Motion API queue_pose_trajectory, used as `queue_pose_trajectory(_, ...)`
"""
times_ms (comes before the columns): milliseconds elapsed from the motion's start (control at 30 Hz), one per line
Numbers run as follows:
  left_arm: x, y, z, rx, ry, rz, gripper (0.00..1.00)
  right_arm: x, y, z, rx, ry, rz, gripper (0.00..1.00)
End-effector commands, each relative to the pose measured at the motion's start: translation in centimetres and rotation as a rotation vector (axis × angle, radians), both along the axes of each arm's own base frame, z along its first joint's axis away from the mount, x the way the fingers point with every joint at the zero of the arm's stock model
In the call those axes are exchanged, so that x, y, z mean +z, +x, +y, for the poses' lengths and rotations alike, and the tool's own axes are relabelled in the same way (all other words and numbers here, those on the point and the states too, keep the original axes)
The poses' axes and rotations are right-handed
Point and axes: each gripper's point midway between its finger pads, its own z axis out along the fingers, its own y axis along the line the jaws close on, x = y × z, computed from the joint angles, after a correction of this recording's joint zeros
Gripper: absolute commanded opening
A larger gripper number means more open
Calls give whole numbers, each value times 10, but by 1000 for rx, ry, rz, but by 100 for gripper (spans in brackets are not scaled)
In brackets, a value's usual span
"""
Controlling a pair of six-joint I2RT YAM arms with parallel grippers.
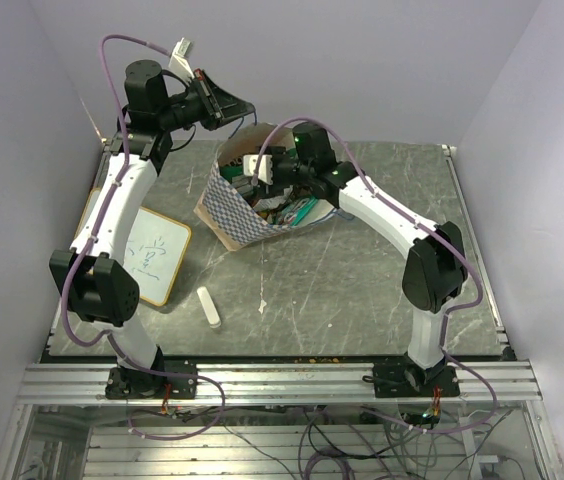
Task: Take the snacks out of the paper bag
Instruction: Take out the snack from the paper bag.
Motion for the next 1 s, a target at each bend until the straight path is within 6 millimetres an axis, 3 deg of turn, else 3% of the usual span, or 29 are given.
queue_pose_trajectory(0,35,-30,-2,-48,-11,-97,7,16,5,0,11,16,-81,53)
queue_pose_trajectory(100,37,-29,-2,-45,-15,-99,7,19,6,-1,8,13,-96,32)
queue_pose_trajectory(233,38,-27,-2,-39,-18,-97,7,39,14,-4,-28,31,-144,20)
queue_pose_trajectory(367,39,-27,-1,-34,-20,-97,7,64,23,-7,-77,66,-191,0)
queue_pose_trajectory(600,46,-24,3,2,-7,-117,7,113,21,-14,-130,143,-245,0)
queue_pose_trajectory(833,47,-14,24,67,21,-113,7,154,-3,-35,-170,152,-296,0)
queue_pose_trajectory(967,50,-10,32,94,32,-118,7,190,-19,-55,-237,198,-311,0)
